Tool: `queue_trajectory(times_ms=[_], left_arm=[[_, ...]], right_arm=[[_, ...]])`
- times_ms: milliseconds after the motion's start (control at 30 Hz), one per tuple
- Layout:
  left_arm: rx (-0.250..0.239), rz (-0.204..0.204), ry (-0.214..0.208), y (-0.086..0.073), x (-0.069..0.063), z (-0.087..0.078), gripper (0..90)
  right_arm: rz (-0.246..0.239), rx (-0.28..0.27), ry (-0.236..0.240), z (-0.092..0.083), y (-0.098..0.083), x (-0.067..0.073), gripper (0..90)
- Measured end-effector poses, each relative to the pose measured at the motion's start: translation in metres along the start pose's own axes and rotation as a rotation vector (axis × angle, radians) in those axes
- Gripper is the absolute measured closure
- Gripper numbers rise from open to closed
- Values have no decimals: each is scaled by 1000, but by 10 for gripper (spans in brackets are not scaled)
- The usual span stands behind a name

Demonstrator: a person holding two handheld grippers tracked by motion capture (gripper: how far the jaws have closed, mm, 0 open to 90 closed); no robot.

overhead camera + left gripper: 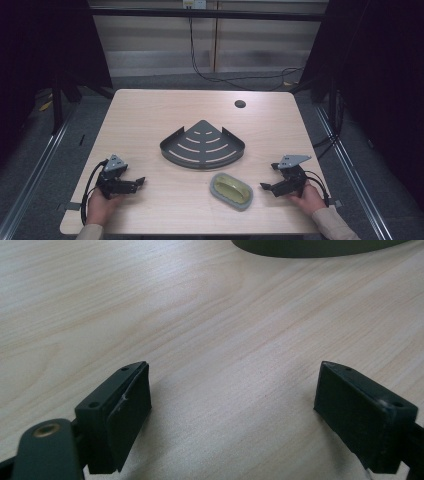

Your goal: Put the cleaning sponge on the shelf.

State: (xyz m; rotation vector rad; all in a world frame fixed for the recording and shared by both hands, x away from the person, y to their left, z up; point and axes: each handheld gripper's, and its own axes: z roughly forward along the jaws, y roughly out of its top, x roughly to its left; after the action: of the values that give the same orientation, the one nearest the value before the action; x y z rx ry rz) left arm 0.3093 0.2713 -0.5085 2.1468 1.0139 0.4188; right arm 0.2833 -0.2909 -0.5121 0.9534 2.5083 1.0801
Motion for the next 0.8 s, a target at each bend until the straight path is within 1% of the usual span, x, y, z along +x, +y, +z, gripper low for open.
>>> queue_trajectory(times_ms=[67,100,167,233,267,333,367,400,467,500,533,600,633,667,700,733,767,800], left_arm=[[0,-1,1,0,0,0,145],[0,2,0,0,0,0,145],[0,2,0,0,0,0,145],[0,2,1,0,0,0,145],[0,0,1,0,0,0,145],[1,2,1,0,0,0,145],[1,2,1,0,0,0,145],[2,0,0,0,0,0,145],[1,-1,0,0,0,0,145],[1,2,1,0,0,0,145],[2,1,0,0,0,0,145],[0,2,1,0,0,0,145],[0,1,0,0,0,0,145],[1,1,1,0,0,0,145],[1,1,1,0,0,0,145],[0,2,1,0,0,0,145],[2,1,1,0,0,0,145],[0,2,1,0,0,0,145]], right_arm=[[3,3,-2,0,0,0,102],[8,20,-8,0,2,0,104],[14,28,-13,0,3,0,103],[27,57,-25,0,6,1,104],[33,78,-27,0,9,2,107],[45,137,-37,-2,15,3,137],[45,137,-37,-2,15,3,137],[65,194,-54,-2,21,2,174],[125,258,-63,-4,29,1,228],[142,280,-64,-4,31,0,250],[156,313,-61,-4,35,1,268],[136,367,-60,-4,41,1,273],[141,395,-62,-4,45,0,273],[152,403,-45,-4,48,0,273],[152,403,-45,-4,48,0,273],[155,402,-29,-5,50,-1,273],[145,423,-21,-7,57,0,274],[132,437,-23,-8,61,1,274]])
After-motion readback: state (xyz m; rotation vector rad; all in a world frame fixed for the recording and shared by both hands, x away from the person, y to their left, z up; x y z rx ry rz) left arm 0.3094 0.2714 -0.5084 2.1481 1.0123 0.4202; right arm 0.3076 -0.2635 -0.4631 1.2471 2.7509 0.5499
